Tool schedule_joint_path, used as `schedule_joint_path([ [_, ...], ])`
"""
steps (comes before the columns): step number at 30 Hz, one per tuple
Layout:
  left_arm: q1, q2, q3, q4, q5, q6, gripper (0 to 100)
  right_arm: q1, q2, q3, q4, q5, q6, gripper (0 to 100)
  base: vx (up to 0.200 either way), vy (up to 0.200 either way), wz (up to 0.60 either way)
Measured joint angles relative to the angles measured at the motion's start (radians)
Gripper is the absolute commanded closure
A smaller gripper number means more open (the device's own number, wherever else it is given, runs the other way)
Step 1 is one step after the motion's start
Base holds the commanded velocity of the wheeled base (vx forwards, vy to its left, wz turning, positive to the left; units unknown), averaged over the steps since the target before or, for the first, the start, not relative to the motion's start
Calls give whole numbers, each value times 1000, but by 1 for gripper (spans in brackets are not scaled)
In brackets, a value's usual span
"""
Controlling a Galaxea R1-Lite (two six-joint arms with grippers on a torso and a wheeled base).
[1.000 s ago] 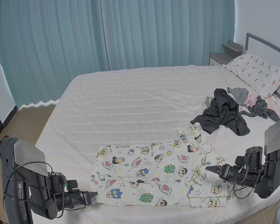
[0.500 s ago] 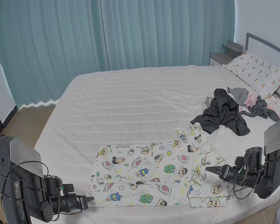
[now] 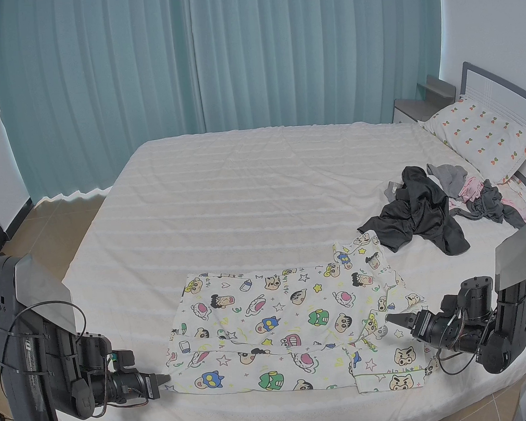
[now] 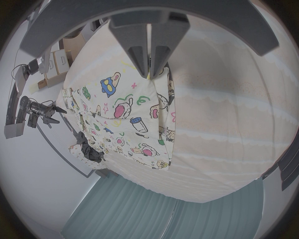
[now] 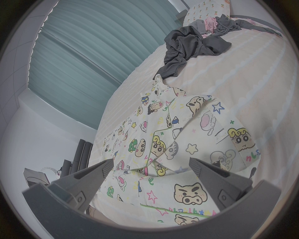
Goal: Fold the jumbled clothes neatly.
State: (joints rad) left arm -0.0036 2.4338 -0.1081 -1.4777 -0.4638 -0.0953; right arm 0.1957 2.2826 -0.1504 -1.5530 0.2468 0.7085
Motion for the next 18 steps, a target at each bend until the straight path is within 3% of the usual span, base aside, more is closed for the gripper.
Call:
schedule_joint_path([
  [10, 2, 0, 5, 1, 1, 0, 100, 0, 2, 0, 0, -1, -5, 0, 0, 0, 0],
  [18, 2, 0, 7, -5, 6, -5, 100, -27, 3, 4, 0, -3, -90, 0, 0, 0, 0],
])
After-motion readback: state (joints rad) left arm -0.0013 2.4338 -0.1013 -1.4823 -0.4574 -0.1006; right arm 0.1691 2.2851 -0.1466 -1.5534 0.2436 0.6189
